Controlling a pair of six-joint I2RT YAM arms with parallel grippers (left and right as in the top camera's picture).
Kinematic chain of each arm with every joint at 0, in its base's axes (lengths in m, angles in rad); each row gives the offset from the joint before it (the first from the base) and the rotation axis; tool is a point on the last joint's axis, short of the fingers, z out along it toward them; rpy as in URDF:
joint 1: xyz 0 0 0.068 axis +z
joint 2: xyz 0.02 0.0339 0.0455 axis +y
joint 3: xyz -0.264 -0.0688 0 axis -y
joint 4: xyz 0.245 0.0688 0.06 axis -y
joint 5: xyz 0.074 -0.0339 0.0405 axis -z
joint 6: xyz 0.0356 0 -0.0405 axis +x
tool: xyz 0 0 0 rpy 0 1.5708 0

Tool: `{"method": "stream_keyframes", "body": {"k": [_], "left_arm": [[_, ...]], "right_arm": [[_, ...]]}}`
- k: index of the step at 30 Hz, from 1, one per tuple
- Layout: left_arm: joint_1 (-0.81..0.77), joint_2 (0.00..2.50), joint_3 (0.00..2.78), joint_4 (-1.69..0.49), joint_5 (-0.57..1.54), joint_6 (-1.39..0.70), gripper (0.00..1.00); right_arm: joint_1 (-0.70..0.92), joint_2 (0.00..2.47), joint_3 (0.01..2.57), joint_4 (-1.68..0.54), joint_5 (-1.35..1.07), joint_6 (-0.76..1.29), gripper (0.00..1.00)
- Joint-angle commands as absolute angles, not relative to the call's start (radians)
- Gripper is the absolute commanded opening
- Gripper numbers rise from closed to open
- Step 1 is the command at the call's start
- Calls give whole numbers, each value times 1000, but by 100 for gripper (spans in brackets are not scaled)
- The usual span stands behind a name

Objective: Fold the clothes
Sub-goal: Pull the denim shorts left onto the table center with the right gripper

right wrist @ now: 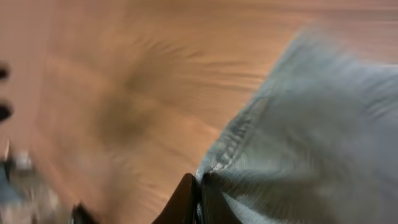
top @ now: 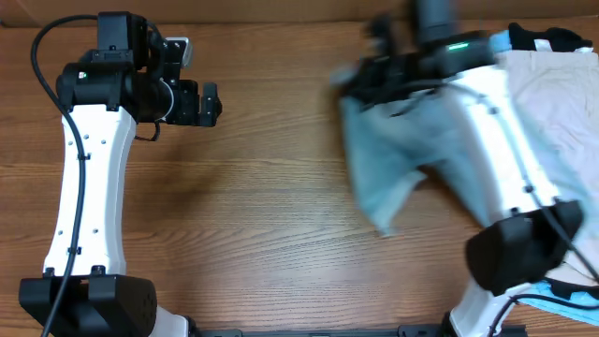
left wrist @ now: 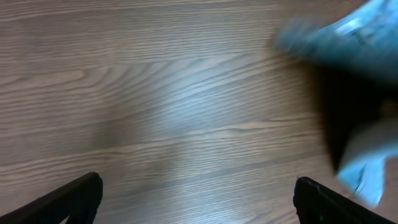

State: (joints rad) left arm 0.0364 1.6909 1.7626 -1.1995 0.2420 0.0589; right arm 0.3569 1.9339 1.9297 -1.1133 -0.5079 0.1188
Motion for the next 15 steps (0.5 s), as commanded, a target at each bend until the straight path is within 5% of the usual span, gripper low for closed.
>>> {"method": "stream_keyframes", "body": {"k": [1, 4, 15], "left_arm": [[83, 1687, 1791, -1205, 191, 74, 100], [126, 1687, 1791, -1210, 175, 75, 100], [253, 1688, 1791, -1219, 212, 86, 100]], "right_arm": [[490, 1972, 1930, -1066, -479, 192, 7], [605, 2017, 1930, -1015, -471, 239, 9], [681, 1968, 1933, -1066, -459, 263, 64]]}}
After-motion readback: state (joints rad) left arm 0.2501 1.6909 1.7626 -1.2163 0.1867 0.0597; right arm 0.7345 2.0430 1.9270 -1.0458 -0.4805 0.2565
